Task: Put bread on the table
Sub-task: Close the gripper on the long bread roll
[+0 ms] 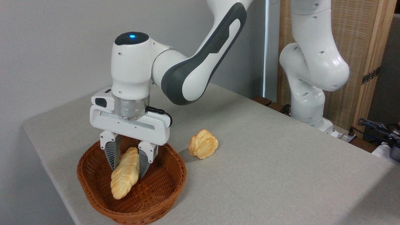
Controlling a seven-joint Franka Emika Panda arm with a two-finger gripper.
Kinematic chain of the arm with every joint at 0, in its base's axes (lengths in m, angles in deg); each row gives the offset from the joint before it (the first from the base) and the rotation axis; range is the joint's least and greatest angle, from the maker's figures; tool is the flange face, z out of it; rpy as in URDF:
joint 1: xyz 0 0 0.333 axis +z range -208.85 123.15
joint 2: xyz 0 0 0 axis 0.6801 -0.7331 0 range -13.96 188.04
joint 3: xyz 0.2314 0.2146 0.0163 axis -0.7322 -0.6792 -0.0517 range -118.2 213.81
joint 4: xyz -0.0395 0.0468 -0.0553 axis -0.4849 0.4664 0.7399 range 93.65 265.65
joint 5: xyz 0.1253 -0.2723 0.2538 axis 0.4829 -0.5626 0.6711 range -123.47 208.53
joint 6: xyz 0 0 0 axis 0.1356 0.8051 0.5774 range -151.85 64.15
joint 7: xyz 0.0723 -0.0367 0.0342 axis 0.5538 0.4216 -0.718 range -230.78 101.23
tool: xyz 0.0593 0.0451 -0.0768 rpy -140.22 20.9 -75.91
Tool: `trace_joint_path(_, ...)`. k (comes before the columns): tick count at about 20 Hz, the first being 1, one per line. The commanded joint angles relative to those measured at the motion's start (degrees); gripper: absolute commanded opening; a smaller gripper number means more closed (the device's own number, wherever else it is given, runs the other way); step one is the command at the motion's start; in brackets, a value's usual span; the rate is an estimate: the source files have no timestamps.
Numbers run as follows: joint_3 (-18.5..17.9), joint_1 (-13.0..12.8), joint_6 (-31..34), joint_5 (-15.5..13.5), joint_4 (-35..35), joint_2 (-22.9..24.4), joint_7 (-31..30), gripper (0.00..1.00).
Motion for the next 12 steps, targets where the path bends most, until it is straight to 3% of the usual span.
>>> trace_joint_path(1,0.0,-0.1,-0.9,0.7,-0.4,-0.5,0.2,0.54)
trace_joint_path(10,-0.2,0.0,-0.9,0.6,-1.8,-0.3,0.2,0.54)
trace_joint_path(12,-0.2,-0.1,-0.9,0.7,-1.8,-0.3,0.3,0.46)
